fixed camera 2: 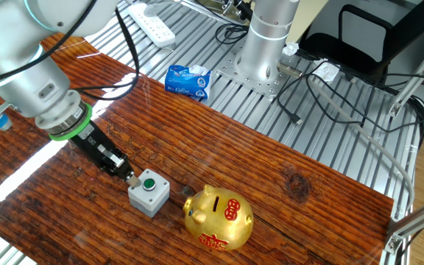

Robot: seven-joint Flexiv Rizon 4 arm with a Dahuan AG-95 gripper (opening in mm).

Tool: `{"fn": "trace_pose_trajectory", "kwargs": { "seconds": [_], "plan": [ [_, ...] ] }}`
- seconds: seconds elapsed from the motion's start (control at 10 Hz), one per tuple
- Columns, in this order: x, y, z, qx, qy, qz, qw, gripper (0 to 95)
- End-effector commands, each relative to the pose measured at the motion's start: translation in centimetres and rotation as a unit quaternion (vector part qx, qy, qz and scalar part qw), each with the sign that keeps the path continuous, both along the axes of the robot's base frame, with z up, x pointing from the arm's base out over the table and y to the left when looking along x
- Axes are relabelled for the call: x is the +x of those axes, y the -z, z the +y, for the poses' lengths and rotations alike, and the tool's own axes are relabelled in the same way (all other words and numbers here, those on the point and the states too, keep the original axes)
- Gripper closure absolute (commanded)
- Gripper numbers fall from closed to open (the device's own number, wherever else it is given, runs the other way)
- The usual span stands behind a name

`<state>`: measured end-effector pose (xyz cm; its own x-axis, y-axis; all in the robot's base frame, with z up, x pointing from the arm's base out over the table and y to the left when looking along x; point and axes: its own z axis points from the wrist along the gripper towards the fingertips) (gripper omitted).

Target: Drop coins into a piggy bank

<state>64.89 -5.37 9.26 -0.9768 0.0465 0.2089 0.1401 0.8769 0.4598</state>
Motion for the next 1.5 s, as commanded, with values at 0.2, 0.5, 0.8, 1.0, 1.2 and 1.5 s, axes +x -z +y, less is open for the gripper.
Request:
{"fn": "trace_pose_trajectory", "kwargs": {
  "seconds": [0.2,0.5,0.8,1.0,1.2,1.5],
  "plan": [
    [-0.06,0.02,0.01,-0.005,-0.007,-0.004,1.0000,76.0],
    [-0.05,0.04,0.02,-0.003,-0.009,-0.005,0.9999,76.0],
    [-0.04,0.05,0.02,-0.001,-0.014,-0.008,0.9999,76.0],
    [-0.04,0.05,0.02,-0.002,-0.016,-0.009,0.9998,76.0],
    [-0.04,0.05,0.02,0.001,-0.017,-0.011,0.9998,76.0],
    [-0.04,0.05,0.02,0.002,-0.017,-0.015,0.9997,76.0]
  ]
}}
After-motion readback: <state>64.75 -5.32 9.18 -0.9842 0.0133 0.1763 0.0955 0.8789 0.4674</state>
